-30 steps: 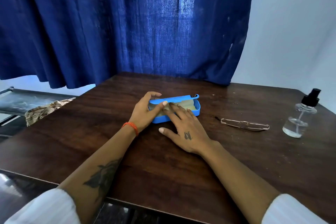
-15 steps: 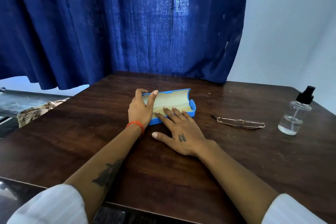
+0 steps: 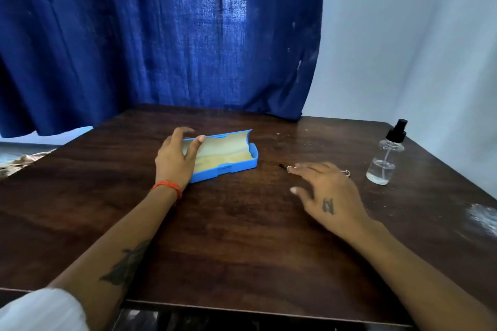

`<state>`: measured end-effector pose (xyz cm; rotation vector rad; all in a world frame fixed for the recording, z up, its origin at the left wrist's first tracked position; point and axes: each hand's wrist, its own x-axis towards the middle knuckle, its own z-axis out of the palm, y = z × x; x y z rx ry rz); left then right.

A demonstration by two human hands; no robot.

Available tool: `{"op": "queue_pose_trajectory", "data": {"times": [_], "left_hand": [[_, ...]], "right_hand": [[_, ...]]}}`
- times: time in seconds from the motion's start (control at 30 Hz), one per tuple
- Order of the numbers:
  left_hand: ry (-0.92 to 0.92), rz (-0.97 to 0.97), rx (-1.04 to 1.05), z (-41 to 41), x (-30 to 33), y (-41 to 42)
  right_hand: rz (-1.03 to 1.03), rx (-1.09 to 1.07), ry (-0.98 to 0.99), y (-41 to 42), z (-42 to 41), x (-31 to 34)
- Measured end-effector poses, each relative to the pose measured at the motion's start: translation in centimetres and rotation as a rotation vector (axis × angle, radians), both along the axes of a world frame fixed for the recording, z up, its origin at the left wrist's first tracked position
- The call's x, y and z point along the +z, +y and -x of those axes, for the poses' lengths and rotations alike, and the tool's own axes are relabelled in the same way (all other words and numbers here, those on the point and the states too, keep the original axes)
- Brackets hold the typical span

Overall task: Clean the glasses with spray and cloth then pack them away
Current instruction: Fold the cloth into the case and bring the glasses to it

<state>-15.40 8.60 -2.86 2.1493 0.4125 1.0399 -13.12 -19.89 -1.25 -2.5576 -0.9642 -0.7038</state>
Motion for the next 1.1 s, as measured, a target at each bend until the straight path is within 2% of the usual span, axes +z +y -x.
{"op": "queue_pose_trajectory", "data": {"times": [0.13, 0.6, 0.8, 0.97, 1.1], "left_hand": [[-0.002, 0.01, -0.009, 0.0, 0.0, -0.2], [0.026, 0.02, -0.019, 0.2, 0.1, -0.7], [0.034, 0.017, -0.011, 0.2, 0.2, -0.6], [0.026, 0.013, -0.015, 0.3, 0.2, -0.7], [0.039, 0.018, -0.022, 0.2, 0.3, -0.8]], "right_hand": [[0.162, -0.194, 0.025, -3.5, -1.3, 0.2], [0.399, -0.335, -0.049, -1.8, -3.8, 0.7], [0.508, -0.245, -0.256, -2.6, -4.0, 0.7], [0.388, -0.12, -0.422, -2.2, -3.5, 1.3], [0.297, 0.08, -0.546, 1.4, -2.3, 2.6]]}}
